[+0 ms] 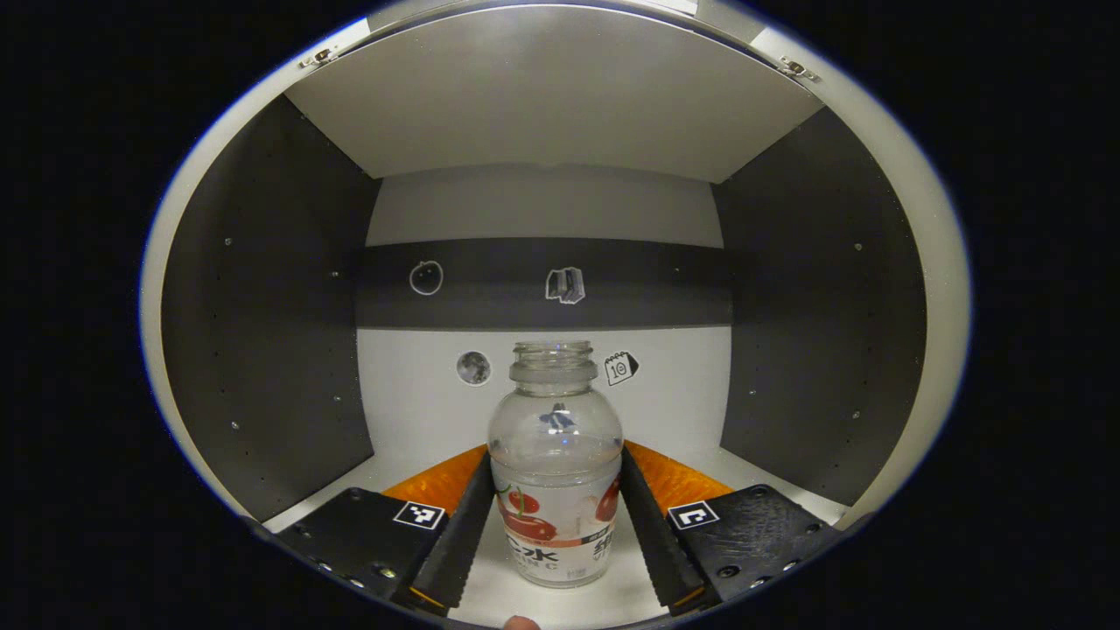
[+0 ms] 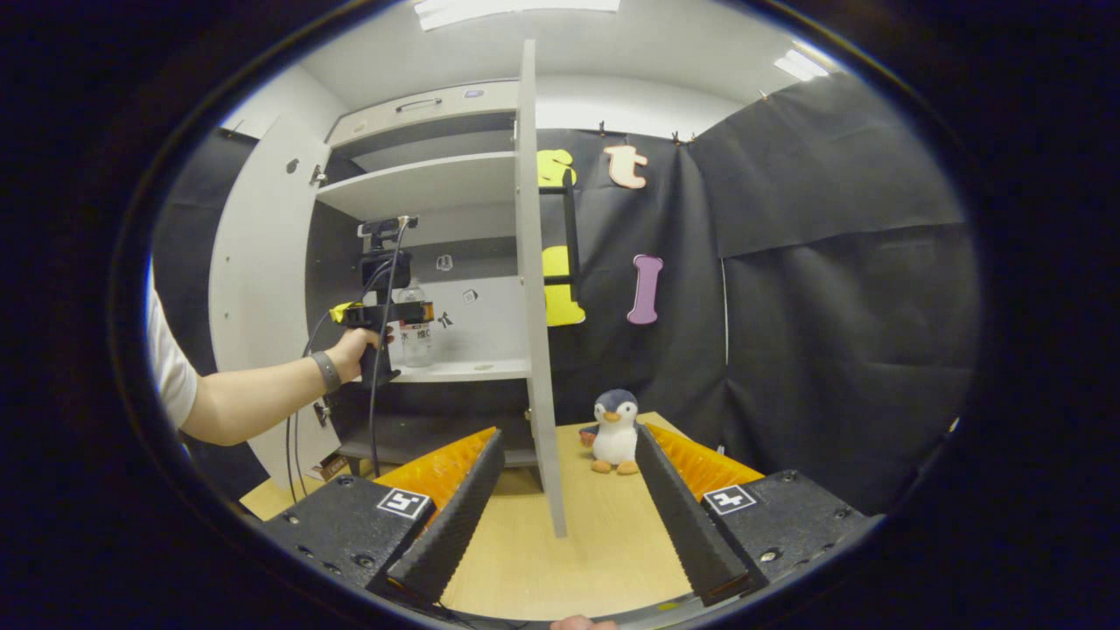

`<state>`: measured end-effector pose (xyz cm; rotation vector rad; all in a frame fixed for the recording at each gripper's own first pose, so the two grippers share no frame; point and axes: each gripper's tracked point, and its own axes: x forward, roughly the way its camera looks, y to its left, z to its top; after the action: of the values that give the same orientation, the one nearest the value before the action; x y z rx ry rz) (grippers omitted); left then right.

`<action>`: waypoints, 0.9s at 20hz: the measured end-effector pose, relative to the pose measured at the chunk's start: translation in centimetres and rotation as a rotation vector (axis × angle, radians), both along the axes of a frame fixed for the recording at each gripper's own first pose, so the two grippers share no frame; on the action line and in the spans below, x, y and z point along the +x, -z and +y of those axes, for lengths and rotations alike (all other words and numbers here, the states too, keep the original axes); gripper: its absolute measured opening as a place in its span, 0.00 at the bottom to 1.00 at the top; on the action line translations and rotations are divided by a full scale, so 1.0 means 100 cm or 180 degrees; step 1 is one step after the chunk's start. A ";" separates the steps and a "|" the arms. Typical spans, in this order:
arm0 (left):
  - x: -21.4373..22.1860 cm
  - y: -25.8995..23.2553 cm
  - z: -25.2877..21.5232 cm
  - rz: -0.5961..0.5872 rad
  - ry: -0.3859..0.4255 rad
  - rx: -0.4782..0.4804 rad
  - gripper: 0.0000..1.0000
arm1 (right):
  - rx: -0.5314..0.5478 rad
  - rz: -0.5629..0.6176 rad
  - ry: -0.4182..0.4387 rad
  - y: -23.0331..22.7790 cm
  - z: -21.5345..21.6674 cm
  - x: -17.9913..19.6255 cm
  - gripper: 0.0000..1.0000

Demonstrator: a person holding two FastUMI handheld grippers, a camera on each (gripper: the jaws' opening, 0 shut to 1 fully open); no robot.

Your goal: Grasp the bottle in the cabinet with the left hand and place it on the coaster, then close the right door with the right hand and the left door with the left hand.

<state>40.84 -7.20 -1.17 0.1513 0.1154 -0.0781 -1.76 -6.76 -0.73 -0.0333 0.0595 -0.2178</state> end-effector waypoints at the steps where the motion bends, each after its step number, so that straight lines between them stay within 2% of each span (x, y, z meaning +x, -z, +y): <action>1: -0.002 -0.001 0.000 0.0007 0.0026 -0.0014 0.78 | 0.0011 -0.0009 -0.0005 -0.001 0.000 0.000 0.99; 8: -0.049 -0.049 0.001 -0.0227 0.0138 -0.0067 0.75 | 0.0015 -0.0073 -0.0140 -0.008 0.004 0.000 0.99; 9: -0.062 -0.056 0.000 -0.0254 0.0166 -0.0030 0.78 | 0.0017 -0.0074 -0.0168 -0.009 0.005 0.000 0.99; 16: -0.173 -0.080 -0.027 -0.0449 0.0587 0.0169 0.75 | -0.0003 -0.0135 -0.0494 -0.020 0.031 0.002 0.99; 17: -0.185 -0.081 -0.028 -0.0419 0.0620 0.0135 0.78 | -0.0005 -0.0142 -0.0542 -0.021 0.035 0.002 0.99; 18: -0.198 -0.077 -0.030 -0.0371 0.0644 0.0063 0.75 | -0.0009 -0.0145 -0.0592 -0.022 0.038 0.002 0.99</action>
<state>21.04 -10.16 6.56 0.1867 -0.0159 -0.2695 -1.55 -2.93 1.44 -0.0364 0.0104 -0.0328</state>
